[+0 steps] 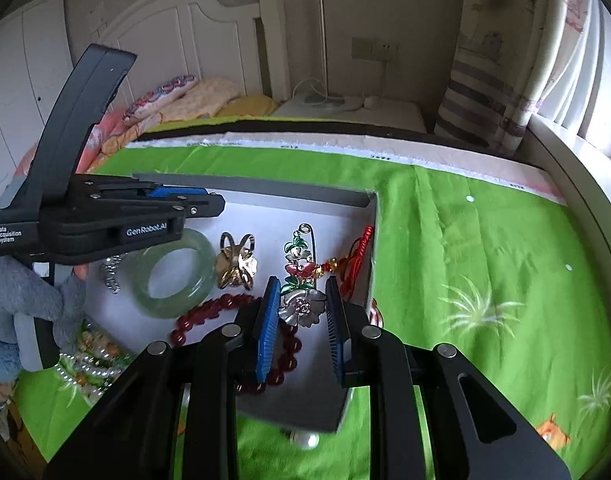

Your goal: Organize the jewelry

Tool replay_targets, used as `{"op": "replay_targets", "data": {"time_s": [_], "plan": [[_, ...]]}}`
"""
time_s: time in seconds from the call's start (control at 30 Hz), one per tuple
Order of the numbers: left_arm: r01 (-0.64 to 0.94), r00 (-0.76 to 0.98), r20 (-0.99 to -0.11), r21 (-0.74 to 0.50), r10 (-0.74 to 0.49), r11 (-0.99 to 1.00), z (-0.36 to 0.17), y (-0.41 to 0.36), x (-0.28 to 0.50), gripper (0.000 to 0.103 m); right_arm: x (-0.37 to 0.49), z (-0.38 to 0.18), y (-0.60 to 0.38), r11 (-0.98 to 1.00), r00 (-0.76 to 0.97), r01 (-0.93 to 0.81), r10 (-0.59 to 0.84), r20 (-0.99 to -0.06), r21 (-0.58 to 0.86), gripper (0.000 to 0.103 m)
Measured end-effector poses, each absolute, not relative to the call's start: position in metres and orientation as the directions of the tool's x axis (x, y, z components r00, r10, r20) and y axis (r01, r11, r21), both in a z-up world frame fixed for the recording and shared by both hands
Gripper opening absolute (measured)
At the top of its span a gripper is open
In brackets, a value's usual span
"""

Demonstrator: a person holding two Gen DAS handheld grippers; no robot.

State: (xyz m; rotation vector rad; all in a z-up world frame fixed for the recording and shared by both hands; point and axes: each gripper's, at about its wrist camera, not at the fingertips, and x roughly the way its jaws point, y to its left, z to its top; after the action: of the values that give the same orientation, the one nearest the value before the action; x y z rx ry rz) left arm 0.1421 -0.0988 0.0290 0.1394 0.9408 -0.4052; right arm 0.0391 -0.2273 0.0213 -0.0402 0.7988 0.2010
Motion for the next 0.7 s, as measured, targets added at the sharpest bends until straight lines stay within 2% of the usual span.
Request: {"op": "replay_targets", "data": {"time_s": [0.17, 0.23, 0.3, 0.33, 0.47, 0.53, 0.6, 0.7], "plan": [[0.387, 0.496, -0.824, -0.072, -0.273, 0.919, 0.027, -0.099, 0.151, 0.02, 0.057, 0.013, -0.214, 0.98, 0.646, -0.201, 0.14, -0.75, 0.009, 0.018], [0.385, 0.492, -0.825, -0.079, -0.278, 0.919, 0.027, -0.097, 0.151, 0.032, 0.062, 0.008, -0.211, 0.982, 0.635, -0.186, 0.111, -0.765, -0.012, 0.018], [0.386, 0.514, -0.808, -0.082, -0.288, 0.919, 0.032, -0.094, 0.146, 0.062, 0.062, 0.003, -0.216, 0.986, 0.622, -0.169, 0.113, -0.775, 0.008, 0.02], [0.383, 0.529, -0.798, -0.079, -0.289, 0.92, 0.035, -0.092, 0.142, 0.066, 0.056, 0.004, -0.219, 0.986, 0.633, -0.165, 0.126, -0.764, 0.026, 0.022], [0.358, 0.584, -0.755, -0.088, -0.297, 0.93, 0.051, -0.07, 0.117, 0.069, 0.023, 0.013, -0.235, 0.981, 0.68, -0.17, 0.186, -0.709, 0.094, 0.022], [0.32, 0.636, -0.715, -0.095, -0.289, 0.942, 0.061, -0.049, 0.095, 0.076, 0.002, 0.018, -0.243, 0.975, 0.702, -0.184, 0.221, -0.676, 0.128, 0.022], [0.269, 0.702, -0.665, -0.084, -0.255, 0.96, 0.07, -0.026, 0.068, 0.088, -0.021, 0.018, -0.25, 0.968, 0.712, -0.201, 0.25, -0.656, 0.151, 0.022], [0.204, 0.761, -0.613, -0.081, -0.21, 0.976, 0.075, 0.007, 0.027, 0.095, -0.046, 0.013, -0.256, 0.962, 0.707, -0.211, 0.273, -0.652, 0.175, 0.022]]}}
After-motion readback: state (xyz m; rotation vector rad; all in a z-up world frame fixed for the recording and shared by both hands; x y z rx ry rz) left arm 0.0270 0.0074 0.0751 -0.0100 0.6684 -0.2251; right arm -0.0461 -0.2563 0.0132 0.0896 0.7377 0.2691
